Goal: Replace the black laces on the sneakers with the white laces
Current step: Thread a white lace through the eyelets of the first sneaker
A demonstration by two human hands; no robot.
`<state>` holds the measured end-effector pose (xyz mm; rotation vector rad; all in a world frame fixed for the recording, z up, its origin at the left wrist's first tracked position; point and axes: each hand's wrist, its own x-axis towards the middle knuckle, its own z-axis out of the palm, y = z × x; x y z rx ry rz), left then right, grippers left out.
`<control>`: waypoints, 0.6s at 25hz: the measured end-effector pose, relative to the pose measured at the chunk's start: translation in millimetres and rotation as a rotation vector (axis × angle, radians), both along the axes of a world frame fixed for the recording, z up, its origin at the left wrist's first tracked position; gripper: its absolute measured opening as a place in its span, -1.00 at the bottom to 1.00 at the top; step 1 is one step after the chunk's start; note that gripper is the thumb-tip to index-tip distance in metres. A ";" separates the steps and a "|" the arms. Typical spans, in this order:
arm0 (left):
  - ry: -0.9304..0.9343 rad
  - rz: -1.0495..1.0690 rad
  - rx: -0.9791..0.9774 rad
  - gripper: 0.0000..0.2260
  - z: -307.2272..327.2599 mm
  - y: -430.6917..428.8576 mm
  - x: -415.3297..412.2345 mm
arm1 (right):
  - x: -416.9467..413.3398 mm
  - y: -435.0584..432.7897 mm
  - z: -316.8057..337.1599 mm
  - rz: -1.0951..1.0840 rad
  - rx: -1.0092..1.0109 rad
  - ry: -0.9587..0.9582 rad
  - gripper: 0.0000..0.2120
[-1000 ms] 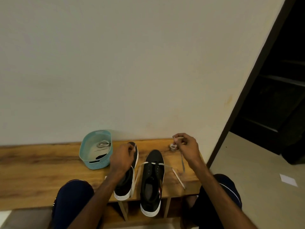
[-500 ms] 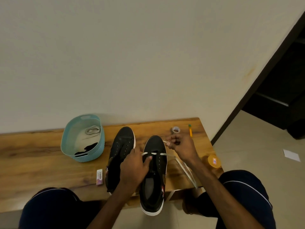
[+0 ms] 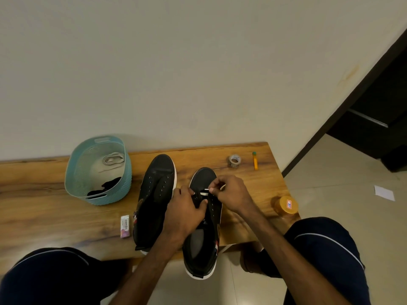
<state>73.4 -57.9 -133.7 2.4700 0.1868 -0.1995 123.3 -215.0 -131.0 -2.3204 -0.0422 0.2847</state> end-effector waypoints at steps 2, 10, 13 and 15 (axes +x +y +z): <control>0.033 -0.052 0.054 -0.47 -0.5 0.0 0.1 | -3.0 3.7 -0.3 0.007 -0.014 0.034 -0.89; 0.059 0.174 -0.293 -0.85 3.7 14.2 -5.3 | -10.6 15.0 -4.5 0.017 0.029 0.054 -0.90; 0.121 0.209 -0.439 -0.80 -1.6 21.6 -4.2 | -11.5 22.0 -4.5 0.031 0.078 0.024 -0.92; 0.127 0.200 -0.446 -0.79 -5.8 21.7 -3.8 | -13.3 28.0 -5.1 0.046 0.073 0.018 -0.92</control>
